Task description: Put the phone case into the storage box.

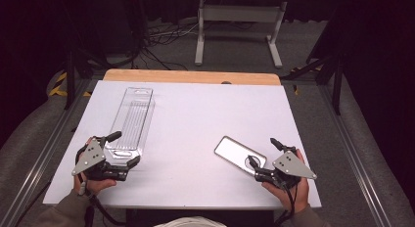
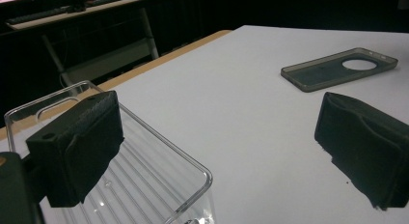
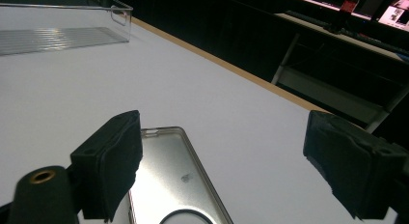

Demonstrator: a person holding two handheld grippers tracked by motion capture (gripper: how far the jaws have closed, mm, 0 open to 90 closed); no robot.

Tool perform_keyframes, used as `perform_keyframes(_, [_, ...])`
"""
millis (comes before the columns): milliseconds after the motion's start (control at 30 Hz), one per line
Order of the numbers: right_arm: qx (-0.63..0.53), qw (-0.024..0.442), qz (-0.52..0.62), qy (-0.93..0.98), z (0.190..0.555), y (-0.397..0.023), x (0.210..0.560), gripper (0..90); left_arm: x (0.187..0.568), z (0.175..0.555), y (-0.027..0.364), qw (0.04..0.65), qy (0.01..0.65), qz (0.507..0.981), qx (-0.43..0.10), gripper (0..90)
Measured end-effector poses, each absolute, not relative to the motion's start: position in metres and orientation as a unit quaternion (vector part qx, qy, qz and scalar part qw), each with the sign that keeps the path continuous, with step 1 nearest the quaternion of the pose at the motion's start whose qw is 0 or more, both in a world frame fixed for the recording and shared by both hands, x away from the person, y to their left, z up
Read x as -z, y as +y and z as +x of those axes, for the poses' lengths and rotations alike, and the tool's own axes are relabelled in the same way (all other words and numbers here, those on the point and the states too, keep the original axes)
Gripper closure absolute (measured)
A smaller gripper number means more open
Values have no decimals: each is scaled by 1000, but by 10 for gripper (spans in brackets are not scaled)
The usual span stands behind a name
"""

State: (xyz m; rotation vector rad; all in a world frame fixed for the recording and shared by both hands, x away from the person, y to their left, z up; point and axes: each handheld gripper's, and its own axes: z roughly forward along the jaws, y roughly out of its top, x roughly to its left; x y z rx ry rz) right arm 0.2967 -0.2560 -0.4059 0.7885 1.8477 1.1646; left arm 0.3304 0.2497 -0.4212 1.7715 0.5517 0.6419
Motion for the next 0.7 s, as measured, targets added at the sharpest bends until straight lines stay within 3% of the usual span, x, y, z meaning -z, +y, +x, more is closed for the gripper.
perform_keyframes(600, [-446, 384, 329, 739, 308, -258, 411, 178, 422, 330, 251, 555, 231, 754, -264, 37])
perform_keyframes(667, [-443, 379, 328, 743, 309, -258, 411, 198, 422, 331, 251, 556, 229, 754, -265, 37])
perform_keyframes(700, [-439, 375, 330, 747, 312, -257, 413, 257, 422, 331, 251, 556, 228, 754, -264, 37])
